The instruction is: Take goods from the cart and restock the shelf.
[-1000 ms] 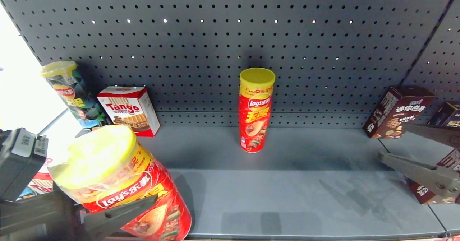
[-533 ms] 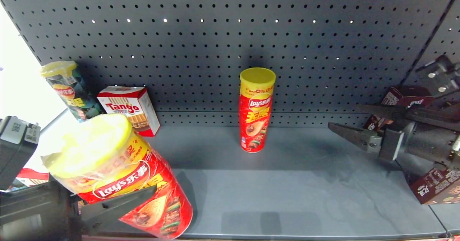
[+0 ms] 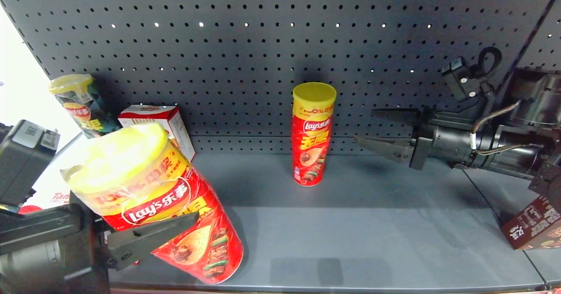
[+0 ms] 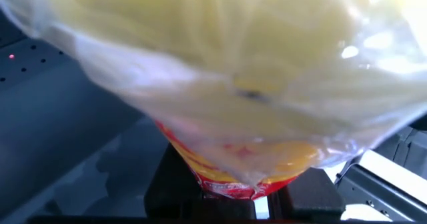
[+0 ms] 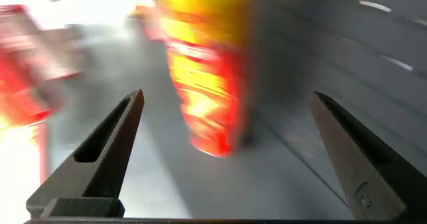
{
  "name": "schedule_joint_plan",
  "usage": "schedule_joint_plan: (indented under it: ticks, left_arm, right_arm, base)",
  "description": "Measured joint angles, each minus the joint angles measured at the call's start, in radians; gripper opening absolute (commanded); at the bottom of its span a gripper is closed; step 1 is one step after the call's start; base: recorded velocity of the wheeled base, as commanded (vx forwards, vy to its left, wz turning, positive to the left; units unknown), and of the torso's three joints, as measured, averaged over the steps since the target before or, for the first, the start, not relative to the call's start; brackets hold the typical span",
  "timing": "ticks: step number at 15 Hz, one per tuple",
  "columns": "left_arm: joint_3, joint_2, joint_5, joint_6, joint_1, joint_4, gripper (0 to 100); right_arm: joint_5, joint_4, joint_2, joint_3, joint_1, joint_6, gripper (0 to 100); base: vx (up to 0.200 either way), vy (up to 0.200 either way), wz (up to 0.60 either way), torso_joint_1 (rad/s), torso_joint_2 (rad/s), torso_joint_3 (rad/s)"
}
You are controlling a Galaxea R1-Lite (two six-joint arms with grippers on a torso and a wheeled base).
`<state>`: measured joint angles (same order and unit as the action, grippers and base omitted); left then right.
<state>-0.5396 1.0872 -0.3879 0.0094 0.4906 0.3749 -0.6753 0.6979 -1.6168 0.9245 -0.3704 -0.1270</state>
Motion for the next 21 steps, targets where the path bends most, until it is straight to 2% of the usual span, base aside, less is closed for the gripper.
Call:
schedule_joint_plan:
  ticks: [2, 6, 14, 21]
  left_arm:
    - [-0.019, 0.015, -0.030, 0.000, -0.019, 0.001, 0]
    - [-0.048, 0.040, -0.066, 0.000, -0.048, 0.001, 0]
    - [-0.057, 0.067, -0.068, 0.000, -0.051, 0.002, 0]
    - [-0.061, 0.079, -0.066, 0.000, -0.052, 0.002, 0]
  right_arm:
    - [-0.127, 0.003, -0.051, 0.065, 0.004, -0.001, 100]
    - [-0.190, 0.003, -0.170, 0.207, 0.003, -0.001, 100]
    - [-0.190, 0.013, -0.322, 0.315, -0.018, -0.003, 100]
    - [-0.189, 0.061, -0.415, 0.347, -0.050, -0.002, 100]
  base:
    - [0.000, 0.000, 0.00, 0.000, 0.00, 0.000]
    - [0.000, 0.000, 0.00, 0.000, 0.00, 0.000]
    - [0.000, 0.000, 0.00, 0.000, 0.00, 0.000]
    - [0.000, 0.000, 0.00, 0.000, 0.00, 0.000]
